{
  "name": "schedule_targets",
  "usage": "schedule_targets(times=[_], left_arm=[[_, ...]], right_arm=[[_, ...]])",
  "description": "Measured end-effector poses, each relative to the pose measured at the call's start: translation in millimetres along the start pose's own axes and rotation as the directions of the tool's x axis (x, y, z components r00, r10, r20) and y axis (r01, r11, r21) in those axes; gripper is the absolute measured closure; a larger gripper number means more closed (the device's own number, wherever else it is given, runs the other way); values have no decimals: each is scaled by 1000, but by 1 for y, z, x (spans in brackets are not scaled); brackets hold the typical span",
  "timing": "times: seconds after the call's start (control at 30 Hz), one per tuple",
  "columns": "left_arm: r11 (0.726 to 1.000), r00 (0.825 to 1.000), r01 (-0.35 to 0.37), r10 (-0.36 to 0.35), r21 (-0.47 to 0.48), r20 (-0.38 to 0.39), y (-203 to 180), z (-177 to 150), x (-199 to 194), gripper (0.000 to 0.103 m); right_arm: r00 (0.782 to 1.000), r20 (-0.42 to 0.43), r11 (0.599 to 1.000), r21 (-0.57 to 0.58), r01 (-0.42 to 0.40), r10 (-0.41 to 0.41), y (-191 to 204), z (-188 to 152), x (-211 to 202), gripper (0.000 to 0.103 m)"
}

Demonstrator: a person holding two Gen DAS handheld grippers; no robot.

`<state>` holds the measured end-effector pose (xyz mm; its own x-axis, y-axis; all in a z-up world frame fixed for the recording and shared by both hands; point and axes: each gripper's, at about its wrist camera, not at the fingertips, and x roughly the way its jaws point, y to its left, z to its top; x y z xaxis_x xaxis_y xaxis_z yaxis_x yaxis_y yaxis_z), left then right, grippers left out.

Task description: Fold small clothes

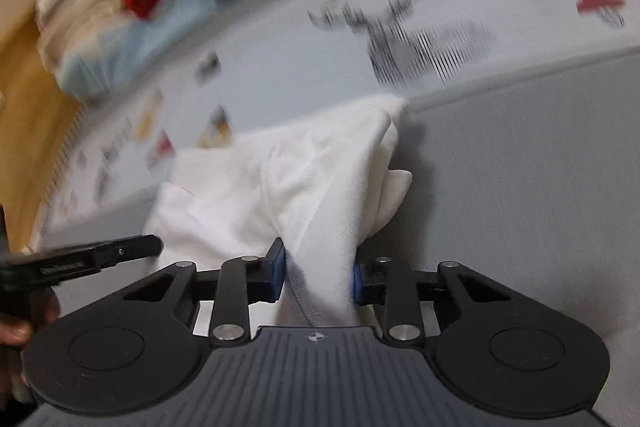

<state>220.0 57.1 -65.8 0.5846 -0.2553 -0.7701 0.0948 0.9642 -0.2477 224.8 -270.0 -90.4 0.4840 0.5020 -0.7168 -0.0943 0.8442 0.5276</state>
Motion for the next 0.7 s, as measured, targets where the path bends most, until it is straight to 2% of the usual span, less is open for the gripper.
schedule_targets(times=[0.07, 0.13, 0.2, 0.27, 0.3, 0.4, 0.47, 0.53, 0.63, 0.7], left_arm=[[997, 995, 13, -7, -70, 95, 17, 10, -17, 103], [990, 993, 30, -14, -140, 115, 31, 14, -23, 102], [970, 995, 99, -91, -222, 43, 42, 9, -14, 97], [948, 981, 159, -183, -276, -64, 43, 1, 5, 73], [943, 972, 162, -204, -292, -119, 40, -5, 15, 70], [940, 955, 143, -213, -311, -207, 34, -16, 38, 67], [925, 946, 145, -234, -351, -224, 34, -21, 51, 63], [914, 948, 134, -231, -383, -219, 33, -24, 59, 55], [899, 950, 126, -230, -419, -210, 35, -30, 73, 52], [902, 952, 134, -232, -411, -198, 36, -28, 78, 56]], right_arm=[[997, 76, 998, -55, -4, 8, 14, 6, -3, 71], [992, 124, 996, -77, 48, -38, 21, 10, 1, 66], [991, 68, 993, -17, 113, -111, 14, 13, 13, 62], [980, 4, 979, 40, 200, -200, -1, 13, 21, 62], [974, -15, 973, 53, 225, -225, -7, 12, 21, 62], [975, -44, 973, 67, 221, -218, -19, 8, 17, 50], [973, -69, 974, 44, 224, -221, -23, 4, 17, 46], [972, -99, 974, 46, 220, -215, -25, -2, 19, 44], [976, -134, 978, 96, 187, -173, -32, -6, 19, 44], [977, -161, 978, 135, 161, -139, -36, -8, 22, 45]])
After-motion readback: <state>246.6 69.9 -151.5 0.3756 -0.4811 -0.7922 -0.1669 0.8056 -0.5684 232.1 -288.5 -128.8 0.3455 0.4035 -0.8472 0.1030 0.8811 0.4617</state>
